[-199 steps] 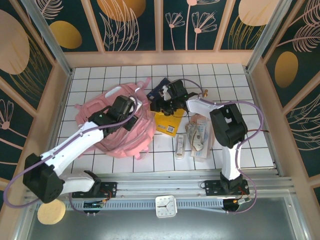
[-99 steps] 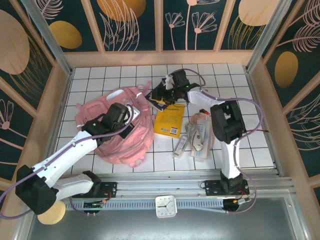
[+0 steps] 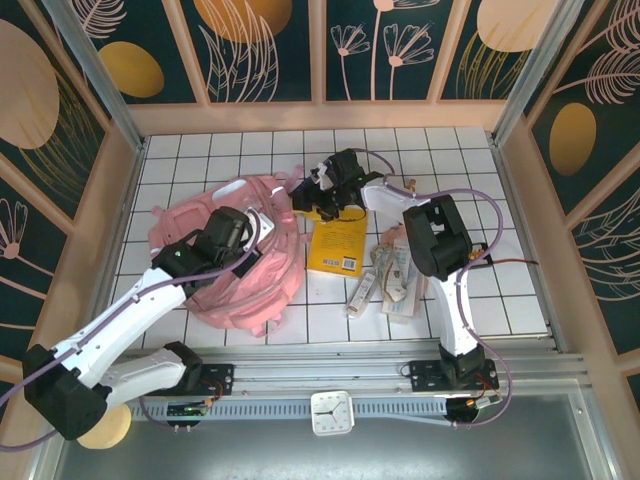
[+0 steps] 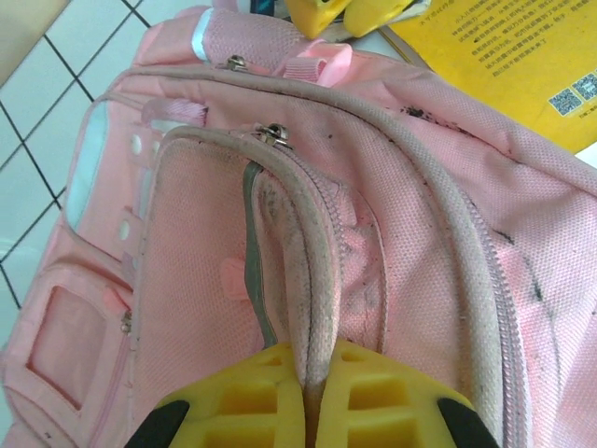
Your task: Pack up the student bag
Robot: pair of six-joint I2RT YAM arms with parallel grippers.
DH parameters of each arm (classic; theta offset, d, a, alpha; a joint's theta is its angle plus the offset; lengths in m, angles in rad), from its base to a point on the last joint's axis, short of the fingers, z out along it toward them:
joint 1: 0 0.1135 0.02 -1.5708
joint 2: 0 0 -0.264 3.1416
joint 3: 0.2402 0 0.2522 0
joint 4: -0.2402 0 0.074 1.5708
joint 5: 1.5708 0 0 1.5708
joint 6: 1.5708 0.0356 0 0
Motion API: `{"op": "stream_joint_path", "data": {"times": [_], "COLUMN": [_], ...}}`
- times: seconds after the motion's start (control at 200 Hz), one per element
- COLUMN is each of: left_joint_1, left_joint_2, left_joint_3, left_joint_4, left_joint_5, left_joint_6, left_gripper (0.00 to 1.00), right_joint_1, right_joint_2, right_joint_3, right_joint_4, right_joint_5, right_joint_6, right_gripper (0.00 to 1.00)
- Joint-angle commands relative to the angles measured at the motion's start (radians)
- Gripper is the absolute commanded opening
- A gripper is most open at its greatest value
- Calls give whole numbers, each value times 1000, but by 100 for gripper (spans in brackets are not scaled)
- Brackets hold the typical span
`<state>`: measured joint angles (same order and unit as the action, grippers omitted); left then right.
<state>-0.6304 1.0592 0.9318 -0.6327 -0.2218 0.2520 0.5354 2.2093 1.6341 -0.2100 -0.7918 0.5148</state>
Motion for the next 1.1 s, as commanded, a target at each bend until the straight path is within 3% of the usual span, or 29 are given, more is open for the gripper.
{"op": "stream_joint_path", "data": {"times": [0.0,0.115,0.3,0.34,0.42,0.57,0.906,1.096], "left_joint_1": [-2,3,58,75,113,153,161,161], "left_joint_2": [-57,-43,-13,-16,-14,25,18,25], "left_joint_3": [124,221,321,330,349,396,395,406], "left_joint_4": [44,5,-71,-74,-74,-99,-87,-90], "left_joint_5": [-51,-52,21,42,84,116,133,133], "left_joint_6": [93,161,197,203,218,256,236,228], "left_gripper": [0,0,0,0,0,0,0,0], "right_joint_1": [-8,-23,-104,-119,-136,-140,-105,-103], "right_joint_2": [-22,-75,-157,-152,-130,-98,-89,-56], "right_joint_3": [-54,-153,-479,-502,-523,-525,-404,-363], "right_joint_4": [182,355,1062,1134,1234,1251,898,843], "right_joint_5": [-111,-151,-214,-239,-341,-467,-451,-471], "right_joint_6": [70,68,189,188,151,100,-181,-222], "right_gripper": [64,64,65,71,73,72,73,73]}}
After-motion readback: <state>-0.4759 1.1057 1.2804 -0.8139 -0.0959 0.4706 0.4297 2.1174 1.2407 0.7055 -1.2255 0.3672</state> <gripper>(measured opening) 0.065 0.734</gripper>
